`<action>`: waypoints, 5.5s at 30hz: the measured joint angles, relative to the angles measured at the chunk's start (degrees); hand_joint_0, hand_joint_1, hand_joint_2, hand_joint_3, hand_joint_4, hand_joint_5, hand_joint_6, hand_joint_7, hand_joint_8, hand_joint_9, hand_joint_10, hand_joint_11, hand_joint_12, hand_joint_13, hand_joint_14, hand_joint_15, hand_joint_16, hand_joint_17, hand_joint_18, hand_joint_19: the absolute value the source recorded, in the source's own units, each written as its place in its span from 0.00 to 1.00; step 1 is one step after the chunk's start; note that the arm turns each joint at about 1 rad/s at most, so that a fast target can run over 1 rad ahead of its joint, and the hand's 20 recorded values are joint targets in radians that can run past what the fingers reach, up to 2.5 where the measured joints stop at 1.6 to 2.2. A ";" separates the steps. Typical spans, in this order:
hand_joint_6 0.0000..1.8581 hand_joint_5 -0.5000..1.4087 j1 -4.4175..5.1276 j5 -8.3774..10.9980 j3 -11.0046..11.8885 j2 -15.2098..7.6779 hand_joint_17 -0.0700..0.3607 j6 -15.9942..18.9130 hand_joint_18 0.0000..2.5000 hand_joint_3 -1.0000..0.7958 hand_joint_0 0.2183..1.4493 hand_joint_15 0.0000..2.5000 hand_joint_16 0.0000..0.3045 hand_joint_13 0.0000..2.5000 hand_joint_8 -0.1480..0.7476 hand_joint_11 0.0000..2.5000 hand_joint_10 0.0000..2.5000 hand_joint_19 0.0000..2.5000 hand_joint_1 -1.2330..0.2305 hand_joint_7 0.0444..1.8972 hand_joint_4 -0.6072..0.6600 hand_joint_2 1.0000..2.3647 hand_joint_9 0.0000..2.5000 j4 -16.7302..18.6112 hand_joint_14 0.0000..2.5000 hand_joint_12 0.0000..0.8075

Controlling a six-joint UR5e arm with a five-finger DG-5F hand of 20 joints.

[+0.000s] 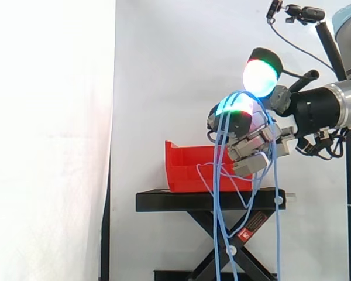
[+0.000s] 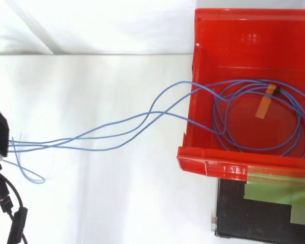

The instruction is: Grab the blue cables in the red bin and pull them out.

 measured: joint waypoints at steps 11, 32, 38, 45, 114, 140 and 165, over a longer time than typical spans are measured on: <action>0.34 0.63 0.01 0.02 -0.01 0.00 0.42 -0.02 0.30 0.00 0.41 0.42 0.16 0.31 0.51 0.49 0.39 0.47 0.25 0.29 0.70 0.00 0.29 0.00 0.55 0.46; 0.34 0.64 0.12 -0.23 0.01 1.17 0.42 -0.27 0.30 0.00 0.40 0.42 0.16 0.31 0.52 0.49 0.37 0.47 0.26 0.29 0.70 0.00 0.29 -0.36 0.54 0.47; 0.34 0.64 0.32 -0.23 0.01 1.21 0.42 -0.28 0.30 0.00 0.39 0.41 0.16 0.31 0.52 0.49 0.37 0.47 0.26 0.29 0.71 0.00 0.29 -0.43 0.54 0.47; 0.34 0.65 0.42 -0.23 0.00 1.26 0.42 -0.22 0.30 0.00 0.40 0.41 0.16 0.32 0.52 0.49 0.37 0.47 0.24 0.29 0.70 0.00 0.30 -0.50 0.54 0.47; 0.28 0.62 0.27 -0.65 -0.01 1.23 0.41 -0.20 0.30 0.00 0.42 0.43 0.16 0.32 0.51 0.52 0.27 0.47 0.25 0.30 0.70 0.00 0.30 -0.79 0.50 0.47; 0.45 0.59 0.62 -0.75 -0.05 1.23 0.38 -0.28 0.29 0.09 0.52 0.48 0.14 0.33 0.48 0.55 0.23 0.47 0.23 0.25 0.67 0.01 0.31 -1.06 0.42 0.42; 0.16 0.61 0.39 -0.78 -0.06 1.23 0.38 -0.81 0.29 0.15 0.54 0.48 0.14 0.33 0.48 0.56 0.21 0.46 0.20 0.34 0.68 0.01 0.31 -1.05 0.41 0.42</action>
